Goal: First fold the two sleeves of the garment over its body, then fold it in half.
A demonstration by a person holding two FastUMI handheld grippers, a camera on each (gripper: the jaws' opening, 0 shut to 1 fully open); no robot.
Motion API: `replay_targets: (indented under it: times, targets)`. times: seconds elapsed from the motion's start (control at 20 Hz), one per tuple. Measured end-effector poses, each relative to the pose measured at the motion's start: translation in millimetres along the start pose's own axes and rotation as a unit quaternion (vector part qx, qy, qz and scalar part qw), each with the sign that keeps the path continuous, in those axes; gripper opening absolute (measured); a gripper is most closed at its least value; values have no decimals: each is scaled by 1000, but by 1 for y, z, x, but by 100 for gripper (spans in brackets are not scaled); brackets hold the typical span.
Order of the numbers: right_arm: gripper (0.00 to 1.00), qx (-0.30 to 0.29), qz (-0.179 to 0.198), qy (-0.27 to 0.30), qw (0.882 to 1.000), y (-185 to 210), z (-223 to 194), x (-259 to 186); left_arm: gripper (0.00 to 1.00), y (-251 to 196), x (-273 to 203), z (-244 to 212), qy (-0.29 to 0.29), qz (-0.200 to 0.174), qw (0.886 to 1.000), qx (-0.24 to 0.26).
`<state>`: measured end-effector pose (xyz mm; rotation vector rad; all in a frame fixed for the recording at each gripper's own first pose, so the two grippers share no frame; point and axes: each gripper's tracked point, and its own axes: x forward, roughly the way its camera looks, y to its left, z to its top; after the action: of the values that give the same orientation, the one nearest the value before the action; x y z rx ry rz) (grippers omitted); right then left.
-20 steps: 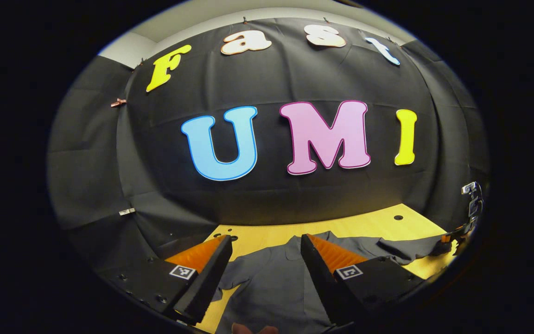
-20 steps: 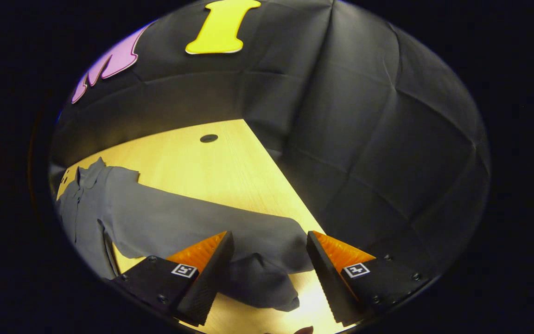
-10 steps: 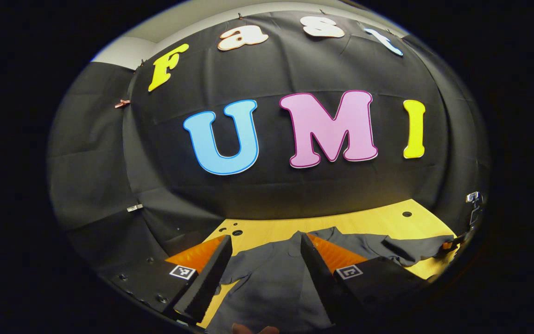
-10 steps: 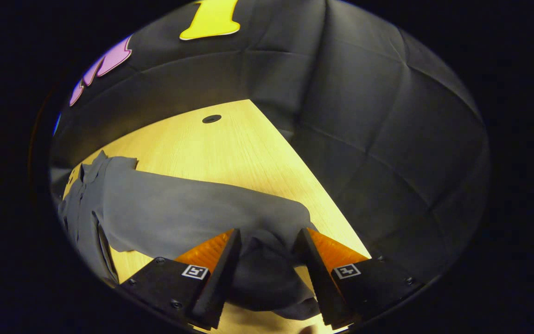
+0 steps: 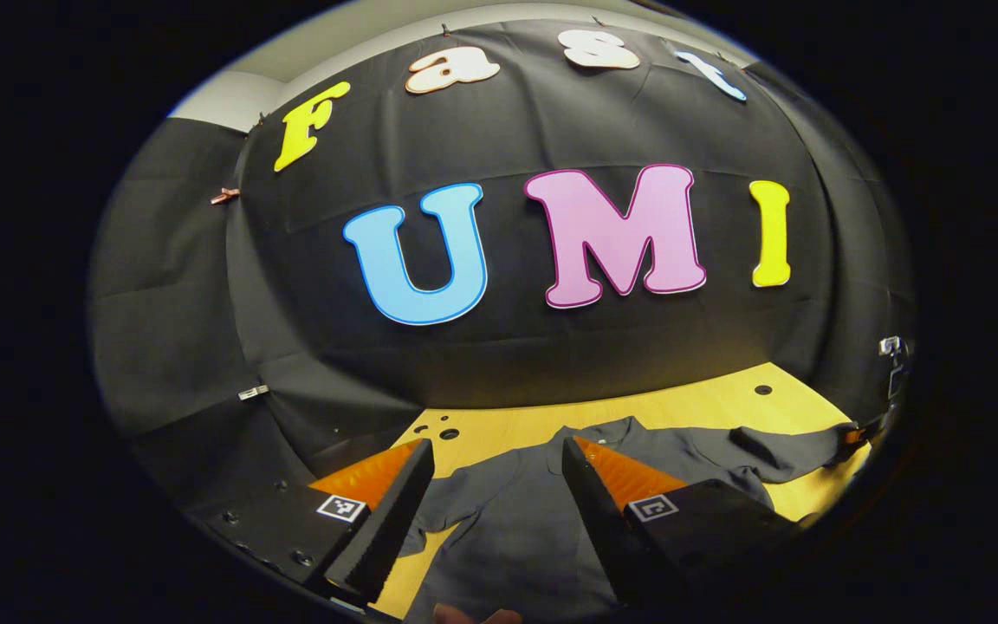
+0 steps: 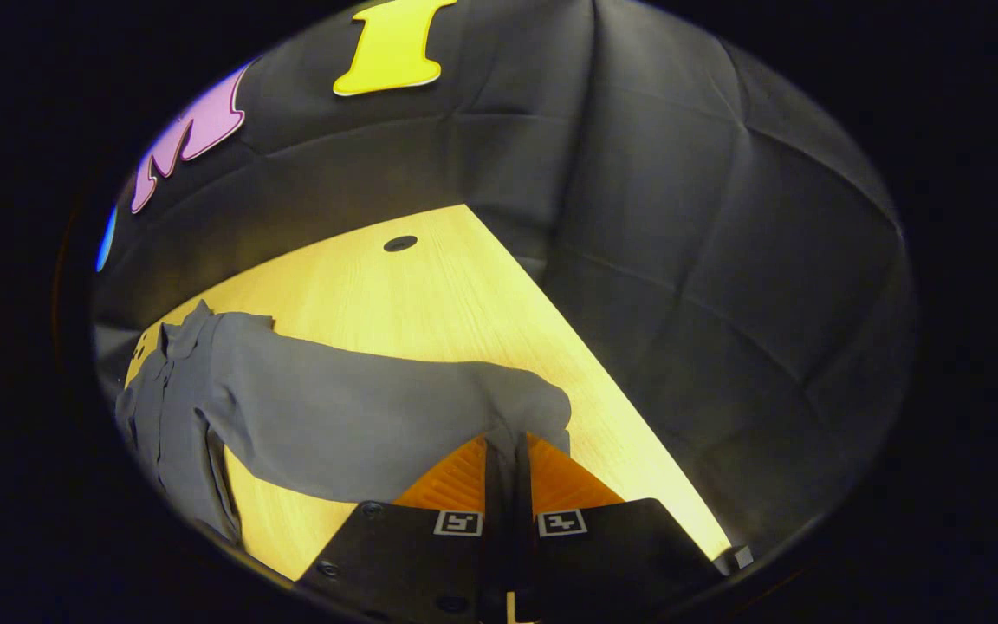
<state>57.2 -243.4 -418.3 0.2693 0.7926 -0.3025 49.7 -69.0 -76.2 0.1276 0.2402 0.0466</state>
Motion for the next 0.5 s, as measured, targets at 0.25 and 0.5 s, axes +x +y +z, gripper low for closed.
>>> replay_targets:
  times: [0.25,0.5]
  targets:
    - [8,-7,-13,-34,999,13,5,-63,94,24,-4,-18,1,-32,999,-15]
    - [8,0,-7,-79,997,44,15,-128,94,58,-10,-23,-13,-47,999,-18]
